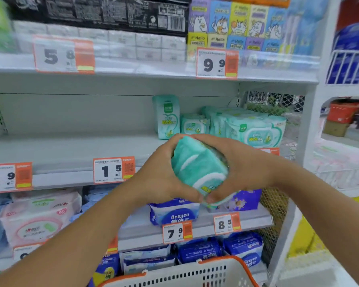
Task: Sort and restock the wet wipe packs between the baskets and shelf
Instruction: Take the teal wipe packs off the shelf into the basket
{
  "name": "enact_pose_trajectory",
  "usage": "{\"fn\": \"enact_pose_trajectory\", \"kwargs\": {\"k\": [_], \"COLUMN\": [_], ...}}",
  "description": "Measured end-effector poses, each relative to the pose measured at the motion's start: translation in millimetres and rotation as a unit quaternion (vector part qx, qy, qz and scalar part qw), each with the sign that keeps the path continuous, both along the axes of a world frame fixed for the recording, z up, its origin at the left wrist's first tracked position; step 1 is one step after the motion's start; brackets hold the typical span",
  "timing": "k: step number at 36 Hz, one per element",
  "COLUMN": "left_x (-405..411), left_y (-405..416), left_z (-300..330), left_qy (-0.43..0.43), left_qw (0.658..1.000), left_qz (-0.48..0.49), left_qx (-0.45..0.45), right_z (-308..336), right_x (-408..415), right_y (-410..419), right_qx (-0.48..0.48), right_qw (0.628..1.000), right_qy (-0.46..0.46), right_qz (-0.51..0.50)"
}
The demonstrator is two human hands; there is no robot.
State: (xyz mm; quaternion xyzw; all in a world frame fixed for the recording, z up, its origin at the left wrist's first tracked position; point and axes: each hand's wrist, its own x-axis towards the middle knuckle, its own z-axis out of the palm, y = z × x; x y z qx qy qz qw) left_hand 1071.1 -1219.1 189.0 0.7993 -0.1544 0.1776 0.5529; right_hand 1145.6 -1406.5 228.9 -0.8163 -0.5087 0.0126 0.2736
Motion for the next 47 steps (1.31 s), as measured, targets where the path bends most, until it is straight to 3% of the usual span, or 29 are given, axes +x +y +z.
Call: {"fn": "enact_pose_trajectory", "kwargs": {"k": [3, 6, 9, 11, 13, 14, 18, 22, 31, 40, 47], "left_x": [20.8, 43.4, 61.3, 68.3, 72.1, 74.3, 81.6, 82.6, 82.5, 82.7, 80.8], "left_y": [9.7, 27.2, 63.1, 84.2, 93.4, 96.0, 105.5, 110.6, 104.9, 101.1, 103.6], "left_z": [6.6, -3.7, -26.8, -38.5, -41.7, -41.1, -37.7, -38.3, -44.4, -43.2, -40.4], "left_qy": [-0.051, -0.128, -0.130, -0.074, -0.037, -0.027, -0.001, -0.001, -0.034, -0.012, 0.014], "left_qw": [0.998, 0.980, 0.909, 0.844, 0.794, 0.786, 0.783, 0.790, 0.795, 0.782, 0.798], "left_qz": [0.039, 0.149, 0.289, 0.306, 0.321, 0.326, 0.318, 0.310, 0.330, 0.337, 0.325], "left_qx": [-0.001, 0.013, 0.270, 0.434, 0.514, 0.525, 0.535, 0.529, 0.508, 0.524, 0.507], "right_z": [17.9, 32.5, 47.0, 56.8, 63.7, 65.6, 50.6, 33.0, 27.0, 13.4, 3.6], "right_x": [19.9, 55.0, 93.9, 116.4, 137.2, 146.4, 181.1, 211.1, 231.6, 229.1, 232.0], "right_y": [16.5, 34.0, 54.1, 69.3, 83.8, 90.8, 116.6, 124.2, 126.2, 111.0, 131.0], "right_qx": [0.009, 0.019, -0.020, -0.069, -0.141, -0.180, -0.307, -0.370, -0.359, -0.309, -0.325], "right_qw": [0.997, 0.992, 0.978, 0.965, 0.948, 0.938, 0.901, 0.867, 0.867, 0.867, 0.868], "right_qy": [-0.071, -0.104, -0.160, -0.185, -0.198, -0.199, -0.191, -0.193, -0.238, -0.324, -0.285], "right_qz": [-0.015, -0.073, -0.134, -0.170, -0.206, -0.219, -0.238, -0.272, -0.250, -0.220, -0.245]}}
